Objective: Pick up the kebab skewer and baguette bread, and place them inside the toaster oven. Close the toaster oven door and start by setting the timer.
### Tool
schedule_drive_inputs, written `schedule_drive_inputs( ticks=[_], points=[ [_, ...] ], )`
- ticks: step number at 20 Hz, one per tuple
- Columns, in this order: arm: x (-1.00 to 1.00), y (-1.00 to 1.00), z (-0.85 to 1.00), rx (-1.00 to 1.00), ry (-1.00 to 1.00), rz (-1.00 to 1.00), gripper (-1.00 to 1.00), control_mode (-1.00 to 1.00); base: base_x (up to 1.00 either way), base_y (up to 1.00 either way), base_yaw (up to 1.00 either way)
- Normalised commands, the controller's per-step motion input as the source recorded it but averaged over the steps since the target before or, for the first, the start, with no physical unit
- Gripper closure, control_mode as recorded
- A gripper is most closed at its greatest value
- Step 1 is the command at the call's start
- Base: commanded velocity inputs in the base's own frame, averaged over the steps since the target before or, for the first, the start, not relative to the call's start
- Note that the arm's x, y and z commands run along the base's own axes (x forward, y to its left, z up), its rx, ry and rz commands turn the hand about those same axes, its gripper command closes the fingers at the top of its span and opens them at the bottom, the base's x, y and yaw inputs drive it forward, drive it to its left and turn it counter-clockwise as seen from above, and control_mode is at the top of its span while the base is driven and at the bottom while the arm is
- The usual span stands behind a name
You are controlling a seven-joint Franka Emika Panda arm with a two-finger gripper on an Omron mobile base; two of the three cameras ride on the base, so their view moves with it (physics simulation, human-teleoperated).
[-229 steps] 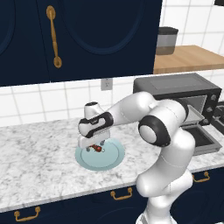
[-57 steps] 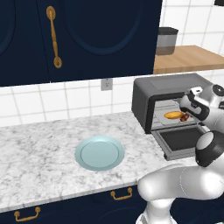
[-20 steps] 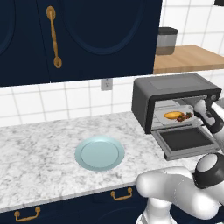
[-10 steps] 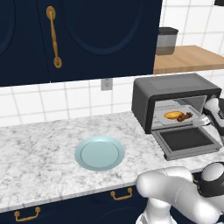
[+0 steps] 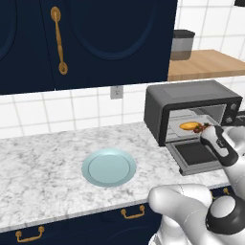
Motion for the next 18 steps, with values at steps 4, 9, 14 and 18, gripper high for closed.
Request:
schedule_drive_inputs(
  ticks=[4,9,14,18],
  points=[
    [0.0,0.0,-0.09,0.0,0.0,0.0,-1.0,-1.0,0.0,0.0,0.0],
    [0.02,0.01,0.0,0.0,0.0,0.0,-1.0,-1.0,0.0,0.0,0.0],
    [0.0,0.05,-0.05,0.0,0.0,0.0,-1.0,-1.0,0.0,0.0,0.0],
    [0.12,0.0,0.04,0.0,0.0,0.0,-1.0,-1.0,0.0,0.0,0.0]
  ],
)
